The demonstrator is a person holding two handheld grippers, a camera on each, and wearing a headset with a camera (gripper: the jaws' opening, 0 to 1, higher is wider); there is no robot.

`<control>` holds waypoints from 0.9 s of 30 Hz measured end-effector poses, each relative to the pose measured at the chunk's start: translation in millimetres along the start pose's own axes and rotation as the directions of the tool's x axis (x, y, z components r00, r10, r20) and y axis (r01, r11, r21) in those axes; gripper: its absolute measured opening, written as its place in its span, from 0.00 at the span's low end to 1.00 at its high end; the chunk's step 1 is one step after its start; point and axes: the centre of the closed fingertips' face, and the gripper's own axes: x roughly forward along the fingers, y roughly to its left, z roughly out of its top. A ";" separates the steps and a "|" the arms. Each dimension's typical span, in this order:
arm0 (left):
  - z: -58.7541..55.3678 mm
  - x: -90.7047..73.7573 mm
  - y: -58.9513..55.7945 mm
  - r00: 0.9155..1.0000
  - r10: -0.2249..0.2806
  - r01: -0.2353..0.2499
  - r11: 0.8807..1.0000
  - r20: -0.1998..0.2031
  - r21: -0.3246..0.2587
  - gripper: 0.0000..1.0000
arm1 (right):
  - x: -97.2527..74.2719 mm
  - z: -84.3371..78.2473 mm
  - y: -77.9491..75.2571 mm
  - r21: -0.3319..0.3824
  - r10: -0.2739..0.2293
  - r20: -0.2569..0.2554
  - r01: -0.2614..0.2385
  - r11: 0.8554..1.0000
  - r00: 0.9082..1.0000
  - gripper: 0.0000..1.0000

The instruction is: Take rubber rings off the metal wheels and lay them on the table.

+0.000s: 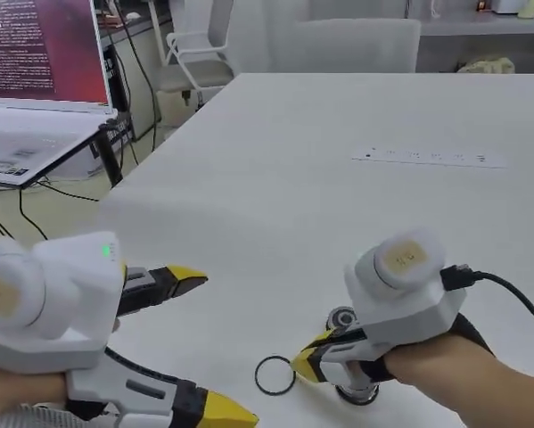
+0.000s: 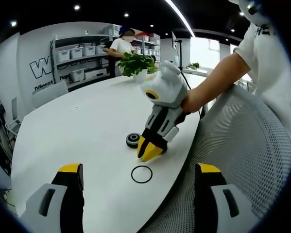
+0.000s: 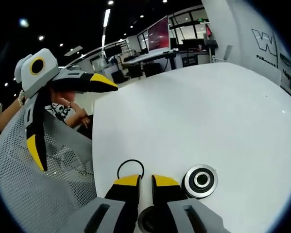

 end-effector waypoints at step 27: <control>8.2 0.1 -0.7 0.999 -0.042 0.042 0.998 0.013 0.044 0.93 | -81.8 26.3 -39.0 -0.014 -0.084 0.192 0.088 0.996 0.978 0.15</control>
